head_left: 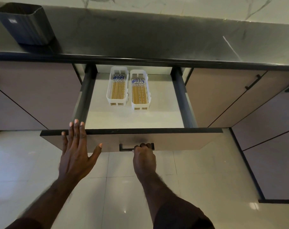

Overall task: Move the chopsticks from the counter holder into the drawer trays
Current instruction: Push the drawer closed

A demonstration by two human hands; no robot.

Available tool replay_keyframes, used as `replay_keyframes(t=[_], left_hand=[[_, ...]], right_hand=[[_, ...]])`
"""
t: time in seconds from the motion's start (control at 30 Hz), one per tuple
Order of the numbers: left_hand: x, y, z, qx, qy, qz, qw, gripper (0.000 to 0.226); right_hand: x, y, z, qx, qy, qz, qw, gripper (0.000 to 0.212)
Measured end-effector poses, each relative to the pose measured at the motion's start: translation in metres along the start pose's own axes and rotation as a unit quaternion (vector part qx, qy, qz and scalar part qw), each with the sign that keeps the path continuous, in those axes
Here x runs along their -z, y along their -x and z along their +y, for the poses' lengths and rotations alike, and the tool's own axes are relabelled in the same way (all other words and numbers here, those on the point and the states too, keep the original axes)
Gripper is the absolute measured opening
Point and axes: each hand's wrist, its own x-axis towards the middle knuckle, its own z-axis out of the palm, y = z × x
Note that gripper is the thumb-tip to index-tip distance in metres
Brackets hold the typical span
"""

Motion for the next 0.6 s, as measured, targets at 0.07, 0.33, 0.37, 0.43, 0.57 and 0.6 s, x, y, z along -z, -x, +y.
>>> replay_keyframes(t=[0.07,0.33,0.37,0.43,0.57,0.6], left_hand=[[-0.001,-0.010,0.000,0.003,0.000,0.000,1.000,0.093],[-0.008,-0.063,-0.008,0.000,0.005,0.017,1.000,0.092],[-0.009,-0.072,-0.010,0.000,0.008,0.016,1.000,0.092],[-0.012,-0.092,-0.014,-0.001,0.013,0.015,1.000,0.091],[-0.020,-0.132,-0.021,-0.002,0.022,0.012,1.000,0.091],[-0.022,-0.144,-0.024,-0.004,0.025,0.012,1.000,0.092]], right_hand=[[0.000,-0.010,0.000,-0.004,-0.002,-0.001,1.000,0.027],[0.003,-0.062,-0.004,-0.011,0.002,0.012,1.000,0.027],[0.004,-0.070,-0.004,-0.014,-0.001,0.014,1.000,0.026],[0.006,-0.090,-0.006,-0.017,0.002,0.017,1.000,0.026],[0.010,-0.132,-0.009,-0.022,0.009,0.024,0.999,0.029],[0.011,-0.145,-0.010,-0.024,0.011,0.024,0.999,0.030]])
